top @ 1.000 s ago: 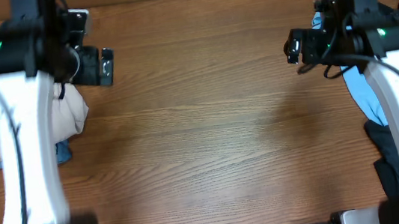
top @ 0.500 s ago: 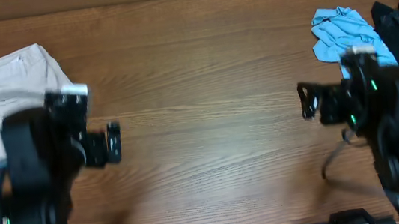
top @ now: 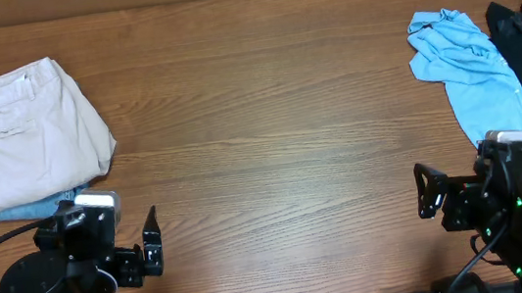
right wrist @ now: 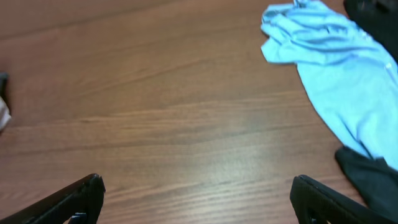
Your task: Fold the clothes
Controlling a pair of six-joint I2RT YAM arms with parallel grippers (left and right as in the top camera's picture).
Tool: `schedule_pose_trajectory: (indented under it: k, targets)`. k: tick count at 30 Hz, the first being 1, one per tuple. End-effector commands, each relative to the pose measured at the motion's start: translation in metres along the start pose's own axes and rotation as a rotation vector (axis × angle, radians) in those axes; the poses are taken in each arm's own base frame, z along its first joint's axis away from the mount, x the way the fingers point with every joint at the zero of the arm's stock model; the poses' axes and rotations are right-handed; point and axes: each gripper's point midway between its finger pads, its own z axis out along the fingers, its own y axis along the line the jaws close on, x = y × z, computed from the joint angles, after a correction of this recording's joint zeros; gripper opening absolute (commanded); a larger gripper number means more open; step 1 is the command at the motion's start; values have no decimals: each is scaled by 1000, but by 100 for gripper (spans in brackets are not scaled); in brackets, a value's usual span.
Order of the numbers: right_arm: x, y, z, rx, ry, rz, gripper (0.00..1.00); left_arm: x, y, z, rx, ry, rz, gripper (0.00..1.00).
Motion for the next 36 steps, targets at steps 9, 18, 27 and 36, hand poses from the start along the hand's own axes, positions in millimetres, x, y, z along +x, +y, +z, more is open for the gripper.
schedule_pose_trajectory:
  k: [9,18,27,36]
  targets:
    - [4,-3,0,15,15,6,100,26,-6,-1,26,102,-29,100]
    - [4,-3,0,15,15,6,100,30,-6,-1,27,116,-30,100]
    - [2,-8,-8,29,-72,1,100,30,-6,-1,27,117,-30,100]
    - [12,0,17,-98,-338,-17,100,30,-6,-1,27,117,-30,100]
